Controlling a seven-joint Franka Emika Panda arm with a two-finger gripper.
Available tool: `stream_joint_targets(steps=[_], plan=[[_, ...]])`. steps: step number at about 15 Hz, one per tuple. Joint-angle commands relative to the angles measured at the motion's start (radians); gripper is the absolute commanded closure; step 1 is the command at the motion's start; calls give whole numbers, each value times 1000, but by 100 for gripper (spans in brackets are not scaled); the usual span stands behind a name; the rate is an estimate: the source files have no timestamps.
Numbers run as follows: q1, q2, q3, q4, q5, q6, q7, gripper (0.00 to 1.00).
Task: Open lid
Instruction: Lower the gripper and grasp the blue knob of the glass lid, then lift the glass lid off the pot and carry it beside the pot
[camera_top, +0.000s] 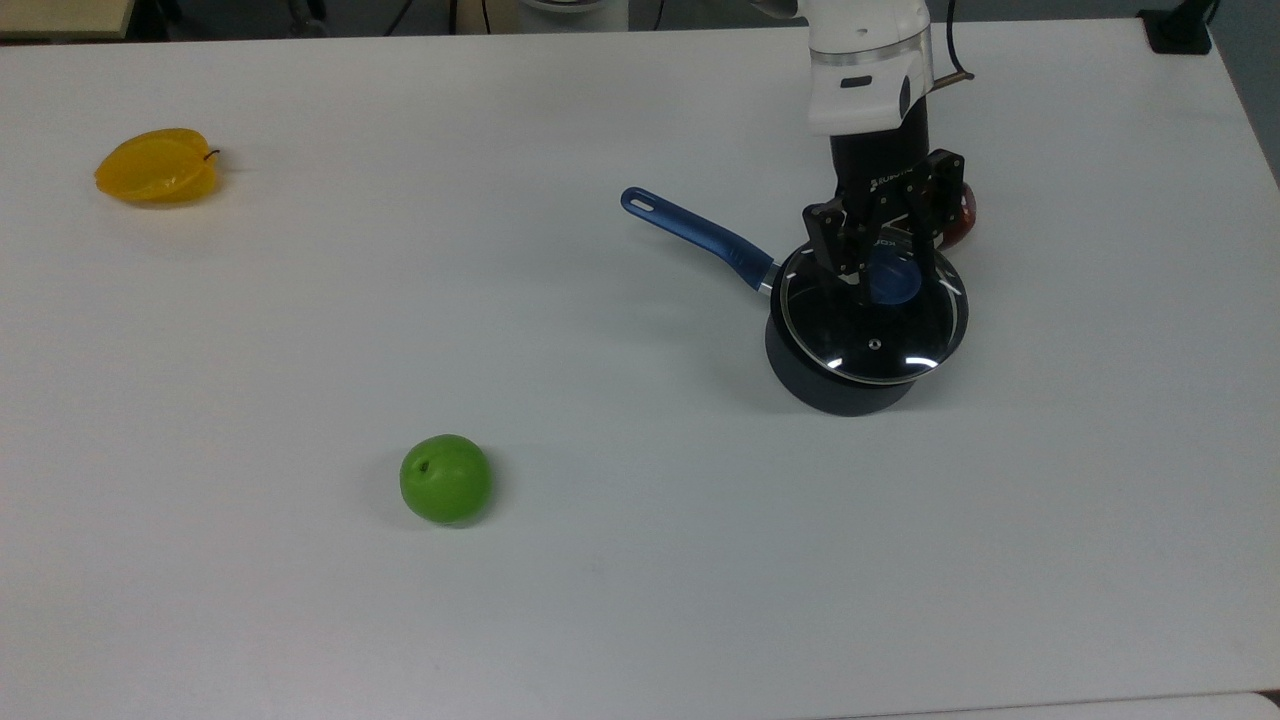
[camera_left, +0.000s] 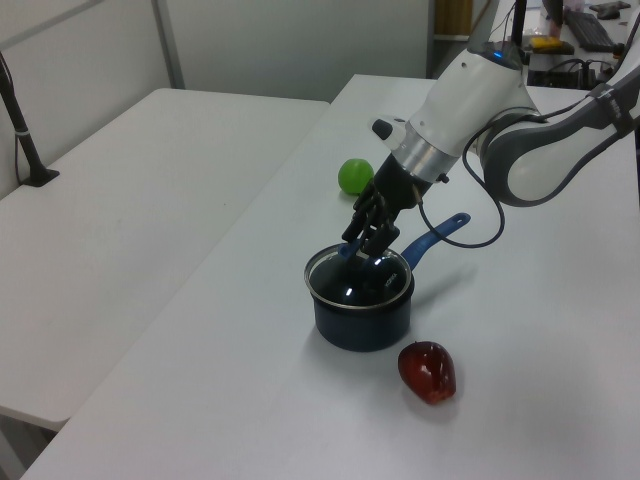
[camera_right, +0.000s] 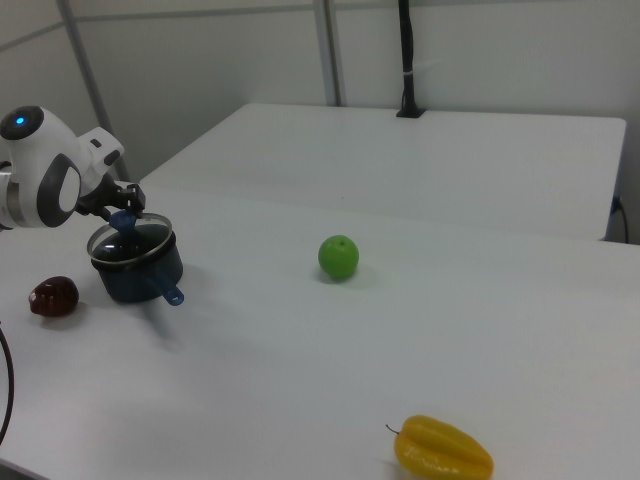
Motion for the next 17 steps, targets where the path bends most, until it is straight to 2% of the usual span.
stream_joint_targets(steps=[1,5,10,17], plan=[[7,-23,-5,-5,3,-2,10,47],[-5,-37,-7,-8,3,-8,13,47],[-56,-63,-10,-7,3,-52,13,47],[-207,-60,-16,-7,0,-52,1,46]])
